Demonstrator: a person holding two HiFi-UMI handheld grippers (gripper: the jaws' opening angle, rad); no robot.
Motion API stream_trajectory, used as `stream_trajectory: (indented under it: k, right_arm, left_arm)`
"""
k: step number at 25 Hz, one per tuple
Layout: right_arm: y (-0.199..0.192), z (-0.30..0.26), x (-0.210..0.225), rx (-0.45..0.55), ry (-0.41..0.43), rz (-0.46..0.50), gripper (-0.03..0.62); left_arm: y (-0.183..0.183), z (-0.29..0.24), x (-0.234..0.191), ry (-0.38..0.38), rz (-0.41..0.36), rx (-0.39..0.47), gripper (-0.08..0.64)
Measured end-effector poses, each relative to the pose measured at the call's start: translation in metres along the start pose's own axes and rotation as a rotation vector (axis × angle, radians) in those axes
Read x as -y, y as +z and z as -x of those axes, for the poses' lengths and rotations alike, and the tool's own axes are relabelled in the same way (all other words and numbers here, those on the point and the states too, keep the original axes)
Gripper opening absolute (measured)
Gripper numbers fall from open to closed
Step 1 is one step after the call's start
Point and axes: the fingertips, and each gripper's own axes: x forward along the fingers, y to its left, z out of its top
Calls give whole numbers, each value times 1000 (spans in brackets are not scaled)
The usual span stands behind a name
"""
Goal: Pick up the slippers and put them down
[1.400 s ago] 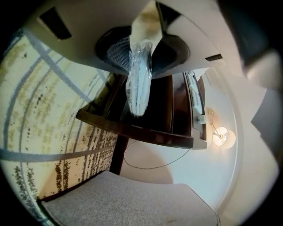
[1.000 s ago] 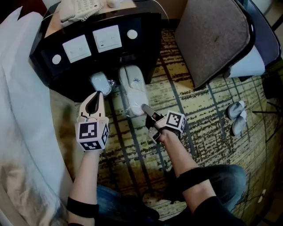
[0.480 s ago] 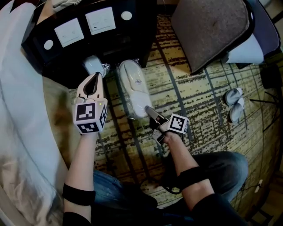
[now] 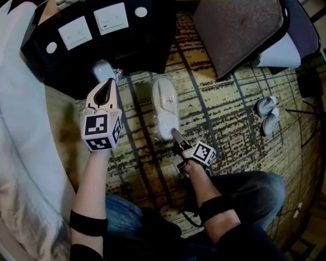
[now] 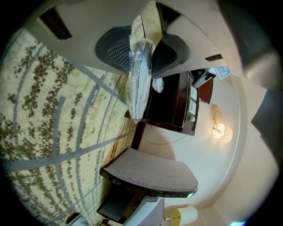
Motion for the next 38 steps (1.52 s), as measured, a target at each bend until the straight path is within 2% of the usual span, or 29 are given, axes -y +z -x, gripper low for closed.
stream_trajectory:
  k: [6, 13, 17, 19, 23, 24, 26, 29, 31, 34, 38]
  right_arm:
    - [2, 3, 21, 115, -62, -27, 121]
    - [-15, 4, 47, 79, -169, -38, 122]
    - [-22, 3, 52, 140, -144, -135, 121]
    - [-28, 2, 56, 125, -144, -161, 125]
    - [-37, 8, 73, 38, -282, -99, 161]
    - [-40, 9, 78, 14, -321, -89, 207]
    - [-45, 11, 89, -28, -414, -65, 340]
    - [-49, 23, 104, -49, -598, -12, 351]
    - [-52, 30, 111, -56, -687, 6, 351]
    - [-53, 33, 116, -65, -743, 24, 351]
    - [-52, 35, 118, -83, -760, 57, 351]
  left_arm:
    - [4, 0, 5, -11, -10, 7, 0]
    - [5, 3, 12, -25, -30, 3, 0]
    - [3, 4, 15, -29, -39, -2, 0]
    - [1, 3, 16, -33, -42, -7, 0]
    - [0, 0, 22, -46, -55, -9, 0]
    - [0, 0, 23, -48, -59, -8, 0]
    - [-2, -1, 24, -53, -61, -10, 0]
    - [-3, -3, 24, -57, -61, -13, 0]
    - [-3, -4, 25, -60, -60, -13, 0]
    - [-4, -6, 27, -64, -62, -12, 0]
    - [-6, -4, 26, -63, -65, -16, 0]
